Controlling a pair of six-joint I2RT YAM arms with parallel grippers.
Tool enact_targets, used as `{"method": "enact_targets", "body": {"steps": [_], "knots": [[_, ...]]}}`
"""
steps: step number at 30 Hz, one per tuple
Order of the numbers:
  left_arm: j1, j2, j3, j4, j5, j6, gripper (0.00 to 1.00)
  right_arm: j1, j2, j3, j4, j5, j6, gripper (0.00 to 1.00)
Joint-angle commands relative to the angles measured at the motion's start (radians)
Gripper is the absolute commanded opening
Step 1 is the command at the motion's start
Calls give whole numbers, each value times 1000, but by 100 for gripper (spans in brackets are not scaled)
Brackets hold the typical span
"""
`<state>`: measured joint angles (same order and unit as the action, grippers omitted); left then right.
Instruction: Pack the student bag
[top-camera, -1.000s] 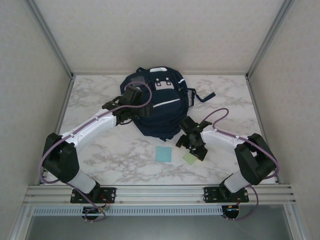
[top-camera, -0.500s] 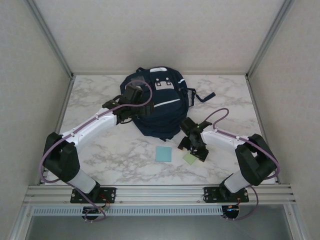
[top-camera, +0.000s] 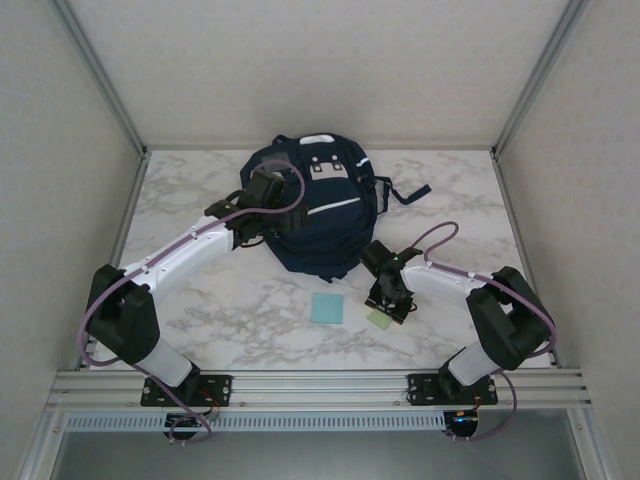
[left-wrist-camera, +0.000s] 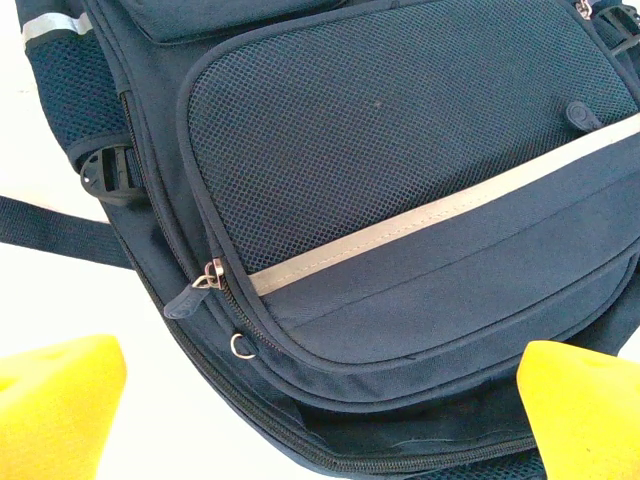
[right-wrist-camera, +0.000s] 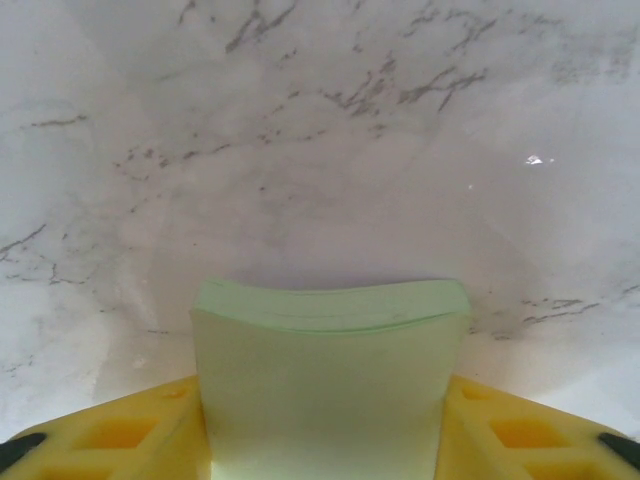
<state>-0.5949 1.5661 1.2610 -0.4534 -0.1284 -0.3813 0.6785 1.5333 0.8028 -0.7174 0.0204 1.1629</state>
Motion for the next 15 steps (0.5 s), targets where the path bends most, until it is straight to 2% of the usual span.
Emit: {"method": "enact_targets", "body": {"steps": [1,6,10,15], "knots": [[-15,14,12,-4,4,76,99,7,-4,4,16,24,-31,52],[-33,43,35,4,52,257,97,-62,-43,110,-59,58,-159,51],[-58,123,110,-45,102,395,94,-175,-56,197,-90,57,-286,51],[-97,239,212,-83,104,495,89,-308,-66,256,-79,37,-354,52]]}}
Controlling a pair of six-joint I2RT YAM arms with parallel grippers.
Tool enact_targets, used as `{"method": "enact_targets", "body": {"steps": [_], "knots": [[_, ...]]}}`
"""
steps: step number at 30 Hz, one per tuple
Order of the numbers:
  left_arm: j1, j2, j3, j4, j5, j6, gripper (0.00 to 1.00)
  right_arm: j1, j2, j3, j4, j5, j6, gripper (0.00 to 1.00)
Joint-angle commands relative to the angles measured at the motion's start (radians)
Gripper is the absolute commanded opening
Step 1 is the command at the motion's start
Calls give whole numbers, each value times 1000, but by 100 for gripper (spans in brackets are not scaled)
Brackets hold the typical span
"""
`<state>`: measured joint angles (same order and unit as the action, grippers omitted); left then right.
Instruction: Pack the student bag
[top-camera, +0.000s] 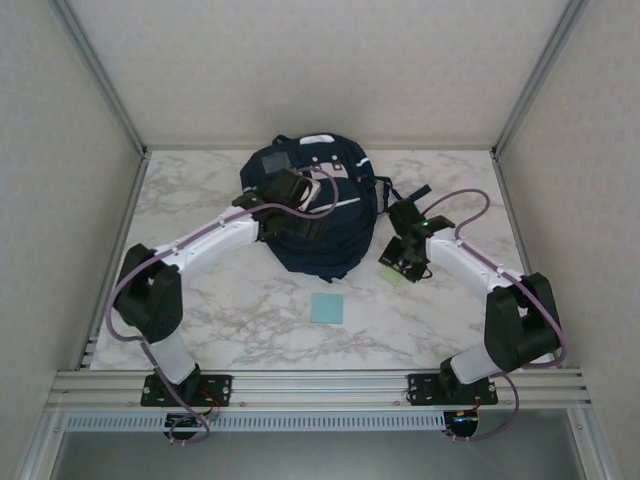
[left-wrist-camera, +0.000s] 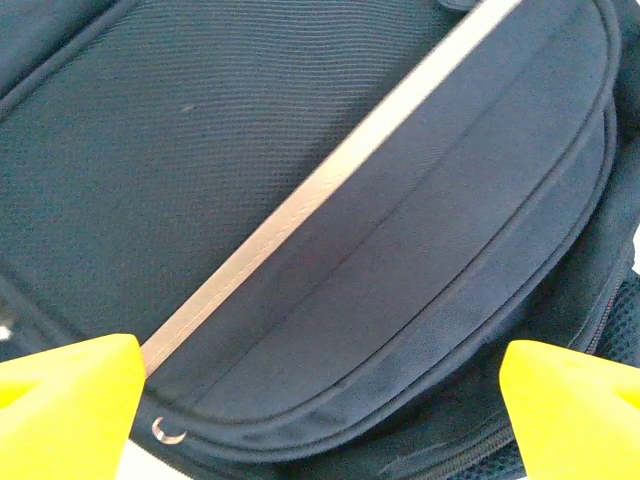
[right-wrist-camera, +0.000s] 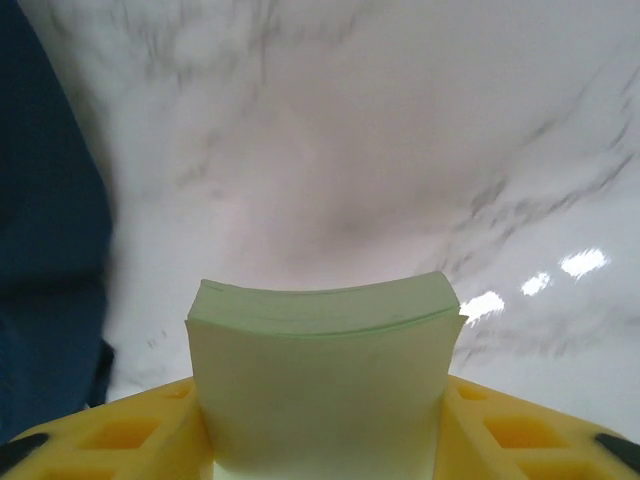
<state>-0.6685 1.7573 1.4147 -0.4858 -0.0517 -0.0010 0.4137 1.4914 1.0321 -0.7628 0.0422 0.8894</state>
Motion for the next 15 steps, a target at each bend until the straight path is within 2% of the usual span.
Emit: {"method": "enact_targets", "body": {"steps": [1,10,12,15], "knots": [[-29,69,75,-52,21,132,89,-64,-30,32,-23,5,-83,52],[-45,204,190,-88,-15,213,86,-137,-97,-1,43,-31,-63,51],[-45,227,202,-94,-42,231,81,-141,-105,-9,45,-36,-63,50],[-45,256,224,-105,-89,254,64,-149,-120,-18,49,-43,-64,49]]}}
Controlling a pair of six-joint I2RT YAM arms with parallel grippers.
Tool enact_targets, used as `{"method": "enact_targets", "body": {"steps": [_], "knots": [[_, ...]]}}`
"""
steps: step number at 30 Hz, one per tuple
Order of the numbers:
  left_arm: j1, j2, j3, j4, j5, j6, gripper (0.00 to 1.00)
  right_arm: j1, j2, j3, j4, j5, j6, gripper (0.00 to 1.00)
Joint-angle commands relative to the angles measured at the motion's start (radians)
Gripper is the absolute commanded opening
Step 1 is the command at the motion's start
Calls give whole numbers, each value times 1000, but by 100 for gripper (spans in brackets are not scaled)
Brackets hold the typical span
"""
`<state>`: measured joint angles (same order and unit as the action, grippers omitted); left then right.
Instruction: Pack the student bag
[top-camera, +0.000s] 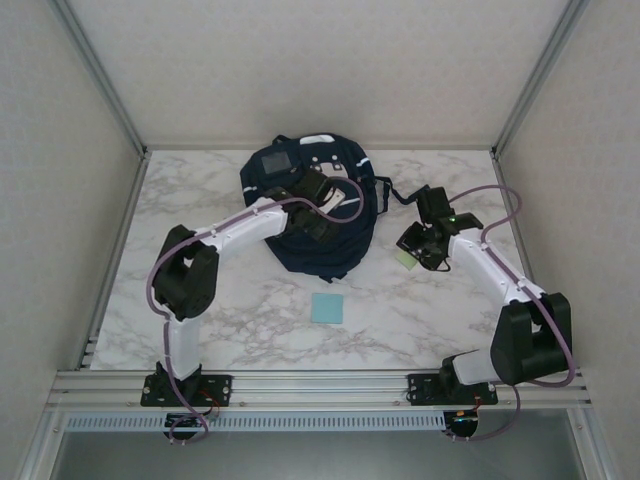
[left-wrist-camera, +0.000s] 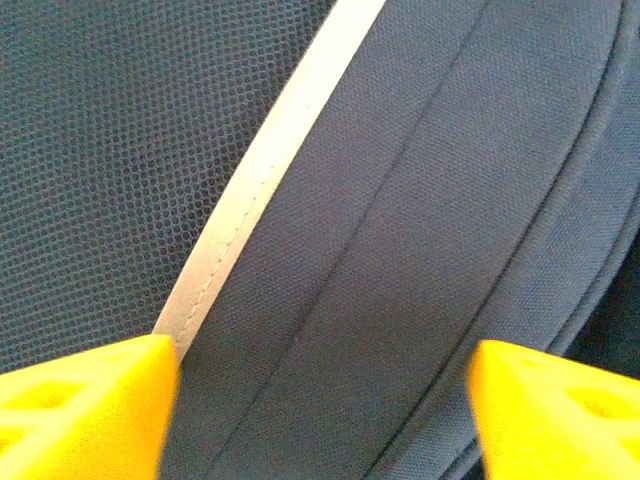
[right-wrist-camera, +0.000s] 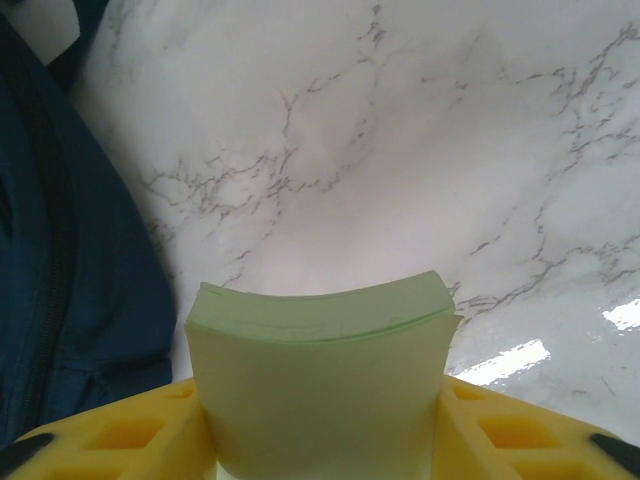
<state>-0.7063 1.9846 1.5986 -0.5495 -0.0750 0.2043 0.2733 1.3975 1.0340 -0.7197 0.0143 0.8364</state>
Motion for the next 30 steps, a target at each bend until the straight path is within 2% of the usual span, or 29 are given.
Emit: {"method": "enact_targets", "body": {"steps": [1,3,6,7,17,23,30], "knots": [[-5,33,46,-43,-73,53,55,-11,-33,-21,6,-17,-13,49],[-5,29,53,-46,-68,50,38,-15,-40,-21,6,-20,-16,49],[-4,9,63,-50,-38,32,5,-15,-45,-17,15,-37,-17,47],[-2,2,72,-56,-34,21,0,-16,-44,-13,23,-52,-19,47],[86,-47,170,-108,81,-148,0,40,31,53,151,-196,23,45],[126,-47,241,-120,126,-230,0,121,164,158,236,-233,92,45],[131,-61,250,-100,146,-274,0,189,355,300,327,-244,205,44]]}}
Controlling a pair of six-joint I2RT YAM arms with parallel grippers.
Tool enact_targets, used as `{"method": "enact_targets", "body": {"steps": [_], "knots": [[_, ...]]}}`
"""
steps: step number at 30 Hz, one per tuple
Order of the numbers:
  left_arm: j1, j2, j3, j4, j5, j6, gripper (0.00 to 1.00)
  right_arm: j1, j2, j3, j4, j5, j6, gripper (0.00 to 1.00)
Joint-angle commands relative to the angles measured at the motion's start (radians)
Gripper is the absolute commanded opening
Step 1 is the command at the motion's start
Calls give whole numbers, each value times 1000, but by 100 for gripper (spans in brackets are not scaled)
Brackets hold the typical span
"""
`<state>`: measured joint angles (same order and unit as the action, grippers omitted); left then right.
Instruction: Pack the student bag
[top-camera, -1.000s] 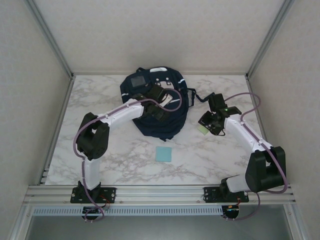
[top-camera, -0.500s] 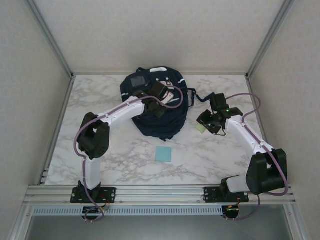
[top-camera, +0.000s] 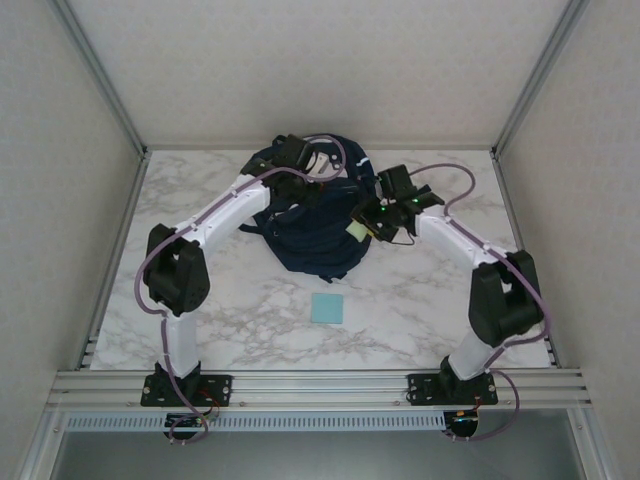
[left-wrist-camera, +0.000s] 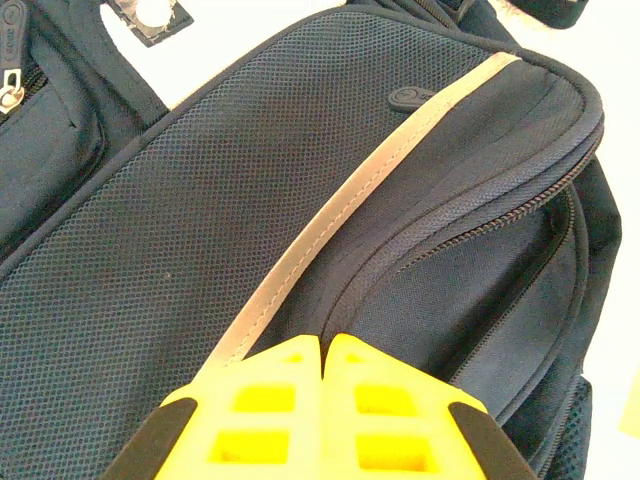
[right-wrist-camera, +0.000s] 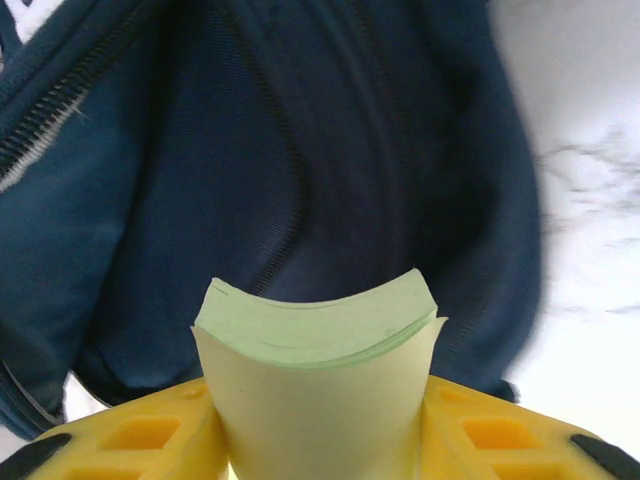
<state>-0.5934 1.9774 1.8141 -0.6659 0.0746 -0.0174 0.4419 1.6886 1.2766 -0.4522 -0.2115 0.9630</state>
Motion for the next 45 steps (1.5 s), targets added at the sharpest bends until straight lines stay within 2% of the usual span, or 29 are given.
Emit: {"method": "enact_targets", "body": {"steps": [1,4,5,9,13,16,20,23,26,33,38,45], "knots": [[18,-53,35,17,-3,-59,0,23,89,69,76,-26,103,44],[17,-54,33,22,0,-81,0,42,152,103,136,-33,162,44],[17,-55,32,25,1,-87,0,47,170,119,143,-29,174,46],[20,-58,32,25,-7,-106,0,54,205,167,157,-39,189,75],[19,-63,32,25,-6,-124,0,54,172,134,172,-36,161,79],[20,-66,31,27,11,-139,0,54,144,78,205,-42,148,72],[20,-69,33,27,44,-156,0,55,149,8,308,-69,174,43],[18,-75,27,16,62,-166,0,55,166,9,361,-83,183,27],[11,-92,10,13,88,-180,0,57,201,65,345,-84,171,23],[-17,-126,-7,22,141,-209,0,68,297,185,330,-87,177,23],[-7,-114,8,14,98,-221,0,67,297,182,269,-103,160,32],[10,-77,25,12,61,-262,0,65,155,149,57,-86,-16,74]]}}
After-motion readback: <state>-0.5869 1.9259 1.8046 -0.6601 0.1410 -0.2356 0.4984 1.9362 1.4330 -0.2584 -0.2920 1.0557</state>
